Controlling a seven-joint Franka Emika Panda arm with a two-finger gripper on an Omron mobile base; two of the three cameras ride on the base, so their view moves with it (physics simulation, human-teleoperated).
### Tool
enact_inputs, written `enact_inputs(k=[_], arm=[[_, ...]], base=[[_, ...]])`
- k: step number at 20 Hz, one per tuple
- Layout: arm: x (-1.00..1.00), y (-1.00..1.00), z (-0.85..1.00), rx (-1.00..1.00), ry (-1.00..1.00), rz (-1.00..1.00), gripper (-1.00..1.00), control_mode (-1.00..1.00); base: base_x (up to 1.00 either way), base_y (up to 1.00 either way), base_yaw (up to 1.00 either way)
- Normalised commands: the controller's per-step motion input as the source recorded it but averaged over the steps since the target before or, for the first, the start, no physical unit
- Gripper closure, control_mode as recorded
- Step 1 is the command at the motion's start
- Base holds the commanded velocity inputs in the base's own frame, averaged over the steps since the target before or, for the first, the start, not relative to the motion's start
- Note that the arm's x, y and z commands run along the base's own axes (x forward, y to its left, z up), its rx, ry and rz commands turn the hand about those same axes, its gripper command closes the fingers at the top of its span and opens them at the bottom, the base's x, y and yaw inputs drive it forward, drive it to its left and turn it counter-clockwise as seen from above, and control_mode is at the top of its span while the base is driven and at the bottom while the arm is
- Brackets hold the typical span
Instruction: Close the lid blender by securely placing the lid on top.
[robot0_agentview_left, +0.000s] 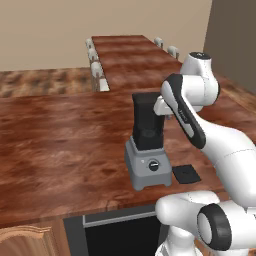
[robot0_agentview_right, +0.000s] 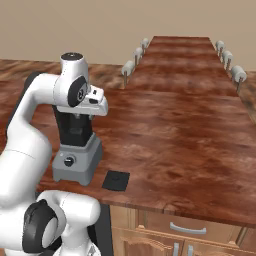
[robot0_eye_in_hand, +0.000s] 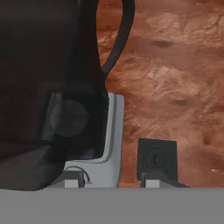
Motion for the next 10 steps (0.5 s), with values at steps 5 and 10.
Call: enact_inputs(k=[5,10], arm=[[-0.57,-0.13,-0.14,0.01,-0.02,-0.06,-1.0,-1.0],[-0.93,-0.69,-0.42,0.11,-0.02,-0.13,-1.0,-1.0]], base=[[0.0,0.0,0.0],[0.0,0.0,0.0]])
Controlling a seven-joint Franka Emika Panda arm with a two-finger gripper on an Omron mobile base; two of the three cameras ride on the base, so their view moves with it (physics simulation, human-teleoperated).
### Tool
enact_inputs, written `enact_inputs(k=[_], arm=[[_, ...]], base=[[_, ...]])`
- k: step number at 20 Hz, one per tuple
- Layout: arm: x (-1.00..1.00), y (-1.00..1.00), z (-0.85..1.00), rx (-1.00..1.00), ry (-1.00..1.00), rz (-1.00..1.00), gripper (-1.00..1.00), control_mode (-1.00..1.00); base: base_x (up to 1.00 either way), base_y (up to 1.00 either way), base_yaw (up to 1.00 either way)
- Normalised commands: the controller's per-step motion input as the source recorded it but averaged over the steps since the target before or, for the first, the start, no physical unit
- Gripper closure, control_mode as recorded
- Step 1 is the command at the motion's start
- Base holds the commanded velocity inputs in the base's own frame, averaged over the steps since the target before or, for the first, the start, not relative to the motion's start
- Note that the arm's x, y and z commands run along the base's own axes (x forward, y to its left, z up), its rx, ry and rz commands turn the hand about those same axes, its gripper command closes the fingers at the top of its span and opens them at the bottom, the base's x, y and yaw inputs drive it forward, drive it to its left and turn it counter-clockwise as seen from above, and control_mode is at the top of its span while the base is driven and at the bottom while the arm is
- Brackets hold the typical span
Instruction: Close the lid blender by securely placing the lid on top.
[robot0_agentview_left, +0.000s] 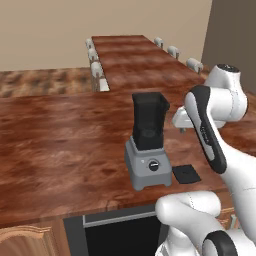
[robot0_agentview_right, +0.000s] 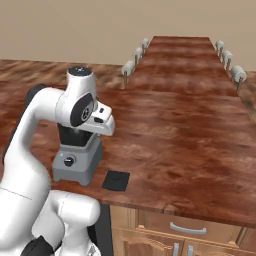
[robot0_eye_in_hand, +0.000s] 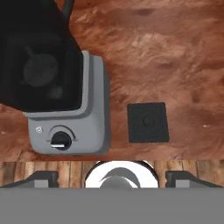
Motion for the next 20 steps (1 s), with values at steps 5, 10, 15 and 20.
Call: enact_inputs(k=[5,10,15,20], arm=[[-0.41,-0.6,-0.49,0.13,0.09,-0.07,-1.0,-1.0],[-0.01,-0.19,-0.58,0.04,0.17,0.0,-1.0,-1.0],[0.13,0.0,-0.41,0.0,0.15,0.04,-1.0,-1.0],[0.17,-0.01,-0.22,0.0,0.18,0.06,-1.0,-1.0]], base=[[0.0,0.0,0.0],[0.0,0.0,0.0],[0.0,0.0,0.0],[0.0,0.0,0.0]])
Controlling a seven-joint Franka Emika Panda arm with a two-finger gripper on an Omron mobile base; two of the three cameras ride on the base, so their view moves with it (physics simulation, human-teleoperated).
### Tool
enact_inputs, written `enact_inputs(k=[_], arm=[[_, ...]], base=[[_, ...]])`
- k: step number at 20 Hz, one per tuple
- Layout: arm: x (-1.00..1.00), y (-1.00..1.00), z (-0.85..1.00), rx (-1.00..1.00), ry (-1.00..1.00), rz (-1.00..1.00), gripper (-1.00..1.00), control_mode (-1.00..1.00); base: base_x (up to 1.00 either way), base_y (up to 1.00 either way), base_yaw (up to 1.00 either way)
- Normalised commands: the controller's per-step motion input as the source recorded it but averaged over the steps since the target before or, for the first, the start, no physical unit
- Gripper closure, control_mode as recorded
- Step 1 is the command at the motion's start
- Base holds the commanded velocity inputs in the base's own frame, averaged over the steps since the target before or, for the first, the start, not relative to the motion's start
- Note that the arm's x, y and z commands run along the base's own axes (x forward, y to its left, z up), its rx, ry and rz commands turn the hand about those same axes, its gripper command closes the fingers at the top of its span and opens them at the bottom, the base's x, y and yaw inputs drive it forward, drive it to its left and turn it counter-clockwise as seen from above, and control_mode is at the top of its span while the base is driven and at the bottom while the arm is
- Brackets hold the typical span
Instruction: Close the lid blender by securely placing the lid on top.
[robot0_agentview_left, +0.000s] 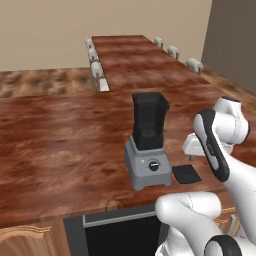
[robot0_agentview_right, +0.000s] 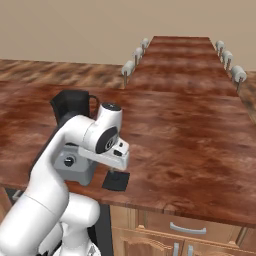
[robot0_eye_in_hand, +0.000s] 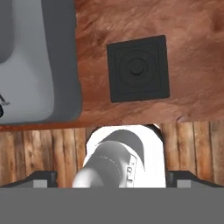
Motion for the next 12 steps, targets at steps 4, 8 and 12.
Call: enact_inputs(k=[4,8,12], arm=[[0.14,0.0,-0.37,0.0,0.15,0.05,-1.0,-1.0],[0.19,0.0,-0.46,0.0,0.11,0.06,-1.0,-1.0],[0.13,-0.01,-0.44,0.0,0.05,0.07,-1.0,-1.0]], base=[[0.0,0.0,0.0],[0.0,0.0,0.0],[0.0,0.0,0.0]])
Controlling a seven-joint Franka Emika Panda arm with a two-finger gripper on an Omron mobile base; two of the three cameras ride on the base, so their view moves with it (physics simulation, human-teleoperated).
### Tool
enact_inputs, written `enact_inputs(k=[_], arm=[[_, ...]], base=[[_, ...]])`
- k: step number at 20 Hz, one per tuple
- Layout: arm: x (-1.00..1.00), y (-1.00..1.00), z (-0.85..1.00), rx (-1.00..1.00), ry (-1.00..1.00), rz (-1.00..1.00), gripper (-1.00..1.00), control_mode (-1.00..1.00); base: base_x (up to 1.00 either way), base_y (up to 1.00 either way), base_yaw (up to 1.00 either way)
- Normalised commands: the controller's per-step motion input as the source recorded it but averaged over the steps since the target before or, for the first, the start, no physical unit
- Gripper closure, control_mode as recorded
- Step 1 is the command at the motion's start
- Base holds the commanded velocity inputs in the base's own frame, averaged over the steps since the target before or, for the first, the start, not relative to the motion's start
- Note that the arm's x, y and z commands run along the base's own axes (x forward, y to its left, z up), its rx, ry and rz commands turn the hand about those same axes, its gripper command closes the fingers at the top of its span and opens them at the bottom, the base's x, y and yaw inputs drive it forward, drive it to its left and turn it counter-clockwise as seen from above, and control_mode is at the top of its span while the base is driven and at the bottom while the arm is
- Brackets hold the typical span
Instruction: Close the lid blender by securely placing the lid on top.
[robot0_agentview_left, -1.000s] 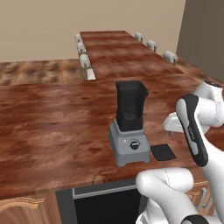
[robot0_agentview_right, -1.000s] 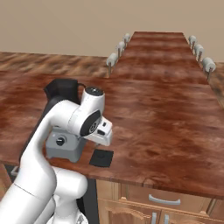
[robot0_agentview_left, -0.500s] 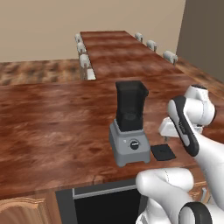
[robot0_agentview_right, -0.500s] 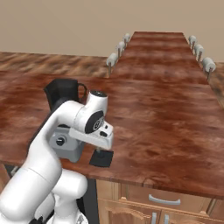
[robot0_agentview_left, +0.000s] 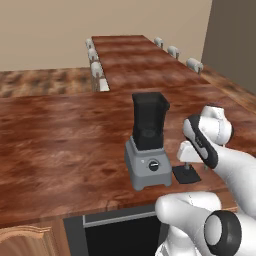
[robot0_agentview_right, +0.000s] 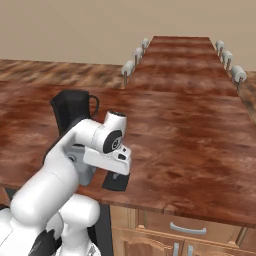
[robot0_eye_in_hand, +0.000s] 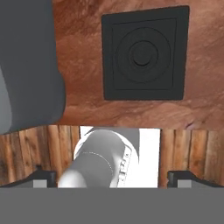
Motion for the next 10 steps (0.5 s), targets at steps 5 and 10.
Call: enact_inputs(k=[5,10], arm=[[0.23,-0.05,-0.37,0.0,0.0,0.04,-1.0,-1.0],[0.34,-0.04,-0.32,0.0,0.0,0.02,-1.0,-1.0]], base=[[0.0,0.0,0.0],[0.0,0.0,0.0]])
